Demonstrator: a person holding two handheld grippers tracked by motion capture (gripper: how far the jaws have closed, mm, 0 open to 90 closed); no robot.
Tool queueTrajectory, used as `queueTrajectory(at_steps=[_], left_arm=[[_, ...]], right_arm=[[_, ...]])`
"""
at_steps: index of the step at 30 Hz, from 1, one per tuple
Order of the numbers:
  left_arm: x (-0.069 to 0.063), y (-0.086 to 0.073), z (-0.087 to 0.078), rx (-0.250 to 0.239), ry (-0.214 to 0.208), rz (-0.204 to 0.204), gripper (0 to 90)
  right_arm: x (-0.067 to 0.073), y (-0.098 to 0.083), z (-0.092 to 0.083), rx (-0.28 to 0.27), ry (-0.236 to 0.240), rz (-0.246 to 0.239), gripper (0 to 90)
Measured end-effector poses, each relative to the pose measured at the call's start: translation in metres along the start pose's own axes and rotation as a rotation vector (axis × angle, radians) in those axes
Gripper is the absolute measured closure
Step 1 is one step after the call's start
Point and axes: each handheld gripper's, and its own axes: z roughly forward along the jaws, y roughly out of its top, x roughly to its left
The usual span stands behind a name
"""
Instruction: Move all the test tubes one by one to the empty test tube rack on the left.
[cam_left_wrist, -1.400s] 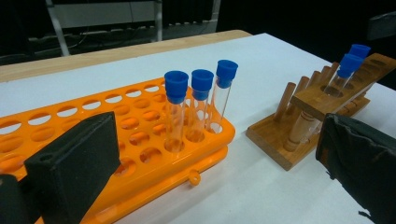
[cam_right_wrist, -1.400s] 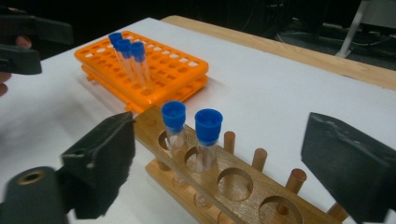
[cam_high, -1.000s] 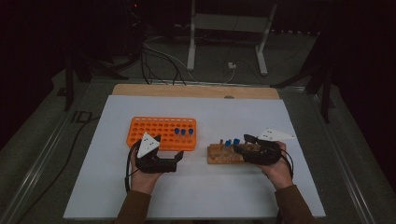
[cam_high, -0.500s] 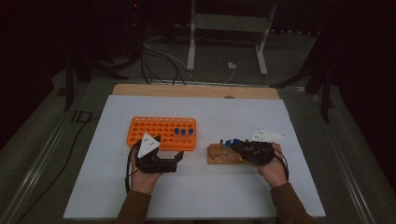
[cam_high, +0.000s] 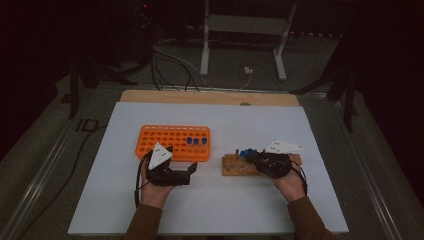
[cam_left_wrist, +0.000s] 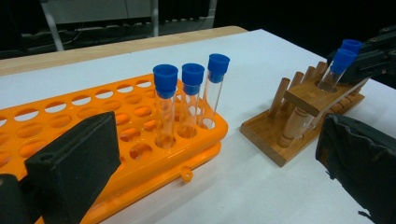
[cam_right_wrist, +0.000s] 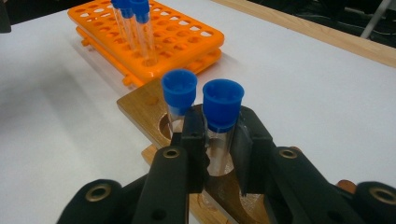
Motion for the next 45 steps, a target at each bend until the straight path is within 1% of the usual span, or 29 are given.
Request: queueTrajectory(at_steps=[7, 17, 24, 27, 40, 45], left_arm=[[0.0, -0.001, 0.001, 0.002, -0.002, 0.001, 0.4], [-0.001, -0.001, 0.001, 0.004, -0.004, 0.002, 0.4], [-0.001, -0.001, 0.001, 0.005, -0.007, 0.001, 0.4], [-0.001, -0.001, 0.001, 0.004, -0.008, 0.001, 0.4], [-0.003, -0.002, 0.003, 0.011, -0.011, 0.003, 0.4], [-0.003, -0.001, 0.003, 0.01, -0.011, 0.003, 0.4]], right_arm=[[0.002, 0.001, -0.002, -0.01, -0.003, 0.005, 77.1], [0.002, 0.007, -0.012, -0.04, -0.011, 0.008, 77.1], [0.003, 0.014, -0.02, -0.062, -0.014, 0.007, 77.1], [0.003, 0.017, -0.024, -0.076, -0.006, 0.011, 77.1], [0.004, 0.03, -0.039, -0.105, -0.014, -0.008, 77.1], [0.005, 0.036, -0.044, -0.118, -0.011, -0.007, 77.1]])
